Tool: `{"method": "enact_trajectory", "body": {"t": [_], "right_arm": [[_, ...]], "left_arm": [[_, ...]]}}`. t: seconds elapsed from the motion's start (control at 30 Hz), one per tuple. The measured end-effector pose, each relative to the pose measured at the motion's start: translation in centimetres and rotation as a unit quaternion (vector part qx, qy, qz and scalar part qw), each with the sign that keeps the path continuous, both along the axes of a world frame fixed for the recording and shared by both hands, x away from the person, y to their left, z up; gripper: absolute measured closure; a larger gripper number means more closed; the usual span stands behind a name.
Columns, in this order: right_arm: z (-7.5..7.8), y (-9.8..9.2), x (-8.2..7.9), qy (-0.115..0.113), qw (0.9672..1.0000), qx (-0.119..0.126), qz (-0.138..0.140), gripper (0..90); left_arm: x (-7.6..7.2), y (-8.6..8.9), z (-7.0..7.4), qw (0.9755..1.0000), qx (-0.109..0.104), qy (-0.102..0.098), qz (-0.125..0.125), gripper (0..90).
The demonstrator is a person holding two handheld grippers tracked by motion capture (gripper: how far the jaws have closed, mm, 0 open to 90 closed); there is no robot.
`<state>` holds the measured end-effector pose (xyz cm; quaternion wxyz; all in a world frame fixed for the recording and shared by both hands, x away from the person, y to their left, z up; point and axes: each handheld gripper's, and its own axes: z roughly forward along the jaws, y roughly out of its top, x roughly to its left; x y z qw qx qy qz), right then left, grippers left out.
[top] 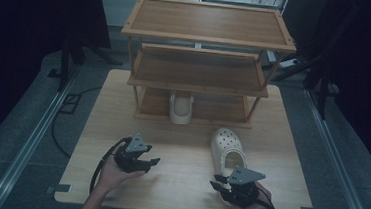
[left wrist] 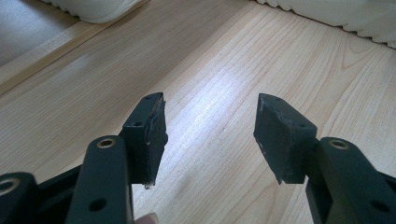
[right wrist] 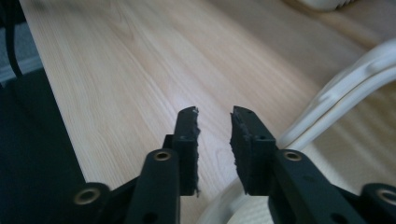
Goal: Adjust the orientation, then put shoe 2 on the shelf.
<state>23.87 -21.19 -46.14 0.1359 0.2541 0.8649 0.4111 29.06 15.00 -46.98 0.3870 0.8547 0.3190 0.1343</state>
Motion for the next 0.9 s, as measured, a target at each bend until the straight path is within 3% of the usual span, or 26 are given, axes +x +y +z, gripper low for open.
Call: {"method": "enact_trajectory", "body": {"t": [0.2, 0.4, 0.53, 0.8, 0.9], "right_arm": [[1.9, 0.1, 1.3, -0.026, 0.9995, -0.013, 0.01, 59.9], [5.6, -0.8, 3.9, -0.043, 0.9972, -0.055, 0.025, 58.2], [6.9, -1.6, 5.6, -0.049, 0.9951, -0.08, 0.03, 56.6], [6.9, -2.7, 8.5, -0.017, 0.9896, -0.132, 0.056, 52.8], [6.2, -2.9, 9.4, 0.001, 0.9853, -0.157, 0.067, 52.1]], "left_arm": [[-0.1, -0.1, 1.2, 0.9996, -0.027, -0.005, -0.003, 43.8], [-0.1, 0.4, 1.2, 0.9996, -0.029, -0.001, -0.001, 43.4], [-0.1, 0.8, 1.3, 0.9991, -0.042, 0.002, 0.006, 43.4], [0.1, 0.4, 0.8, 0.999, -0.043, 0.011, 0.01, 43.5], [0.1, 0.1, 0.6, 0.999, -0.043, 0.013, 0.008, 43.5]]}}
